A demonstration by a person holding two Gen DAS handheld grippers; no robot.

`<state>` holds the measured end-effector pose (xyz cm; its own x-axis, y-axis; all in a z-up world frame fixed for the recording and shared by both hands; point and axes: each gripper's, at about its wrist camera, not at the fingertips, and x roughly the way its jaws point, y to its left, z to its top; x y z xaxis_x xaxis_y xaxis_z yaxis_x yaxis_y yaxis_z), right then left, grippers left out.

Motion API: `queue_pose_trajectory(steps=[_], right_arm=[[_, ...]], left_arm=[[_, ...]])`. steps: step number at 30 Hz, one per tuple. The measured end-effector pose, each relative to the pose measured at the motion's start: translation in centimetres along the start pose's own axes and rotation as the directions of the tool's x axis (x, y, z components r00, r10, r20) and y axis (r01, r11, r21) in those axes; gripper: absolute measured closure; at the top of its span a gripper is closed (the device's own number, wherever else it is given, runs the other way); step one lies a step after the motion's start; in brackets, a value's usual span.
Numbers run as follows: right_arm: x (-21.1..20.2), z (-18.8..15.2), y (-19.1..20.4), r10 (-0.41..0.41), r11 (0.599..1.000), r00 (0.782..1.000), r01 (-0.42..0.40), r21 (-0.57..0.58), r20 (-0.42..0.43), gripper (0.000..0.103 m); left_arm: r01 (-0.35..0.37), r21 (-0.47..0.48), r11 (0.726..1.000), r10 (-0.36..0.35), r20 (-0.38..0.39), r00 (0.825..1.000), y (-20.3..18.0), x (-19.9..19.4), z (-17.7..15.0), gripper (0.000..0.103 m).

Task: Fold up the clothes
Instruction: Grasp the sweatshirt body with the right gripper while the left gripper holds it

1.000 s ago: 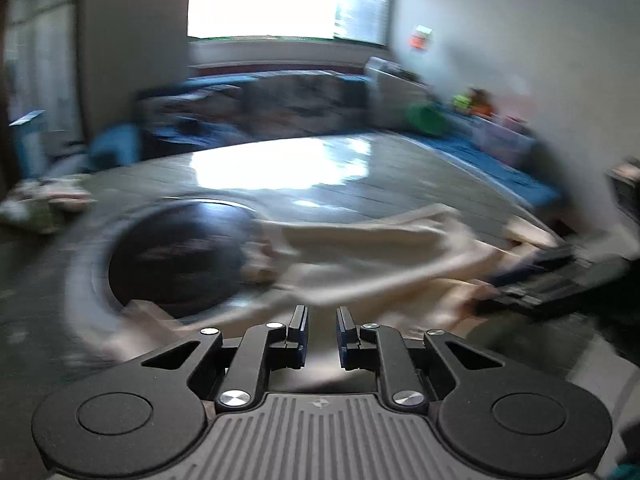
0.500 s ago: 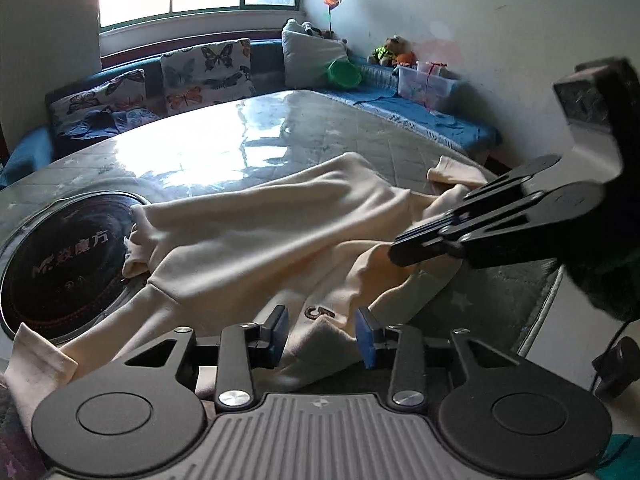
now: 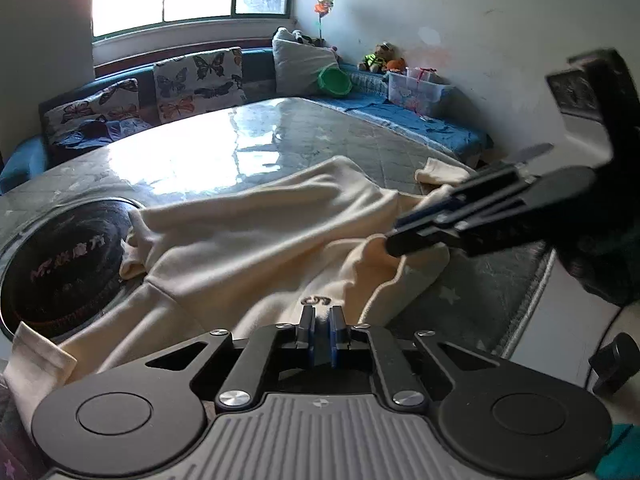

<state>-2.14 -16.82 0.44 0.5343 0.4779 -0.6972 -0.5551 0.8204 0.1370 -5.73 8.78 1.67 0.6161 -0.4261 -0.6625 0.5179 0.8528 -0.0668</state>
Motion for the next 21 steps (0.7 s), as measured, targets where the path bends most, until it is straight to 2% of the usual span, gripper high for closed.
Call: queue_pose_trajectory(steps=[4,6,7,8,9,13,14,15,21], right_arm=[[1.4,0.0,0.4,-0.005,1.0,1.0,0.005,-0.029,-0.02,0.08],[2.2,0.0,0.4,-0.027,0.999,0.999,0.025,-0.037,-0.036,0.084],[2.5,-0.1,0.3,-0.031,0.999,0.999,0.029,-0.034,-0.041,0.093],[2.6,-0.1,0.0,-0.019,1.0,0.999,0.018,-0.015,-0.041,0.096],[2.6,-0.2,-0.2,-0.008,1.0,0.999,0.008,0.0,-0.039,0.097],[1.4,-0.2,-0.1,0.021,1.0,1.0,-0.021,-0.004,-0.02,0.1],[1.0,-0.2,0.1,0.027,1.0,0.999,-0.028,-0.008,-0.018,0.1],[0.5,-0.2,0.3,0.034,0.999,0.999,-0.034,-0.013,-0.015,0.1],[-2.4,-0.4,1.5,0.096,0.994,0.995,-0.096,-0.042,-0.012,0.1]], left_arm=[[0.005,-0.001,1.0,-0.005,-0.013,1.0,0.0,0.2,-0.4,0.095],[-0.001,-0.002,1.0,0.001,-0.005,1.0,0.1,0.1,-0.2,0.087],[-0.015,0.004,1.0,0.015,0.001,1.0,0.0,0.2,0.0,0.082],[-0.029,0.01,1.0,0.029,0.007,1.0,-0.1,0.3,0.2,0.071],[-0.03,0.022,0.999,0.03,0.01,0.999,-0.2,0.5,0.3,0.066],[-0.027,0.046,0.999,0.028,-0.023,0.999,-0.2,2.2,0.4,0.069],[-0.022,0.043,0.999,0.024,-0.04,0.999,-0.1,2.7,0.2,0.085],[-0.014,0.041,0.999,0.016,-0.053,0.998,0.0,3.0,0.0,0.087],[0.004,0.046,0.999,-0.004,0.008,1.0,0.0,0.1,-0.2,0.091]])
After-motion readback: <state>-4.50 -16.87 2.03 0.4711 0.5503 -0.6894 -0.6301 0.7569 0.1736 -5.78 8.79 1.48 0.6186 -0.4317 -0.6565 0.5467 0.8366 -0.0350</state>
